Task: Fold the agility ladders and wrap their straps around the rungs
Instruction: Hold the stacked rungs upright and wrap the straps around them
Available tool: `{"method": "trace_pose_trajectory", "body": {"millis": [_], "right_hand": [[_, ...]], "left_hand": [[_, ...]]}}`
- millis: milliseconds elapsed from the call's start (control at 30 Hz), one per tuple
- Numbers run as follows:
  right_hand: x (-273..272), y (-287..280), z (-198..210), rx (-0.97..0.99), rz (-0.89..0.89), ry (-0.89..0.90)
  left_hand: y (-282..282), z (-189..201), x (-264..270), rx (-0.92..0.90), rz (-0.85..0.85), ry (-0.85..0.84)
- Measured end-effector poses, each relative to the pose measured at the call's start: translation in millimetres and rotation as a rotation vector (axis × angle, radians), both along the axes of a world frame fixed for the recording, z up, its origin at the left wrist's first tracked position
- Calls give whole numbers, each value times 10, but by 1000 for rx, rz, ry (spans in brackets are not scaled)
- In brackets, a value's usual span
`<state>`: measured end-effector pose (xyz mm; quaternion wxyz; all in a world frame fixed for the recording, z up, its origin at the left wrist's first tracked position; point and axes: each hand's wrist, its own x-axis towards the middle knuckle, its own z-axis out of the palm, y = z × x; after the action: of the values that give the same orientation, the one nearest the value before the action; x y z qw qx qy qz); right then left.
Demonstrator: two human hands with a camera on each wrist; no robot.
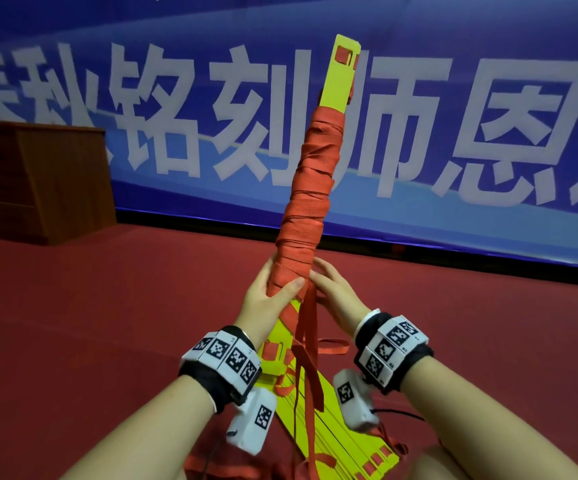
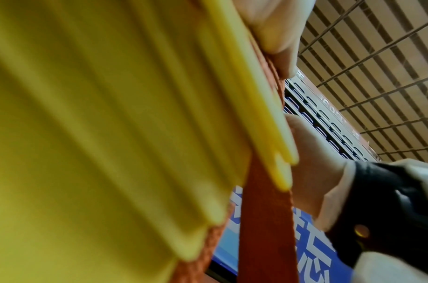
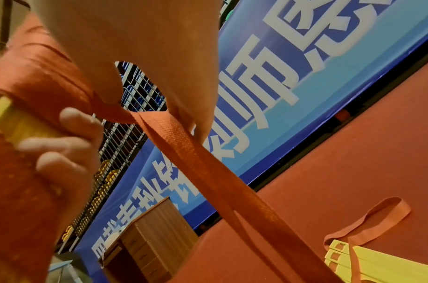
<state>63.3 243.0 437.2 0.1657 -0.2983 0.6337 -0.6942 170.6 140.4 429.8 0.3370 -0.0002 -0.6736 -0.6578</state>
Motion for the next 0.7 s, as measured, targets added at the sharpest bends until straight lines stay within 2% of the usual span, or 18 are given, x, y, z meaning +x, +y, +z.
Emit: {"method": "trace_pose_trajectory", "body": {"millis": [200,333,400,567,700], "right_hand": [[44,-96,-33,-61,69,-34],[11,-40,59,-58,-7,-105],[0,44,106,-42,-21,-2],[43,192,172,91,-66,484],[-43,187,104,179,-136,672]], "left_hand": [[67,14,46,-46,-10,3],[17,-25,68,-109,20,-7],[-26,-48,74,-128,34,-21],[-60,-38,125,-107,86,-19],[-58,-25,128,-7,133,-21]]}}
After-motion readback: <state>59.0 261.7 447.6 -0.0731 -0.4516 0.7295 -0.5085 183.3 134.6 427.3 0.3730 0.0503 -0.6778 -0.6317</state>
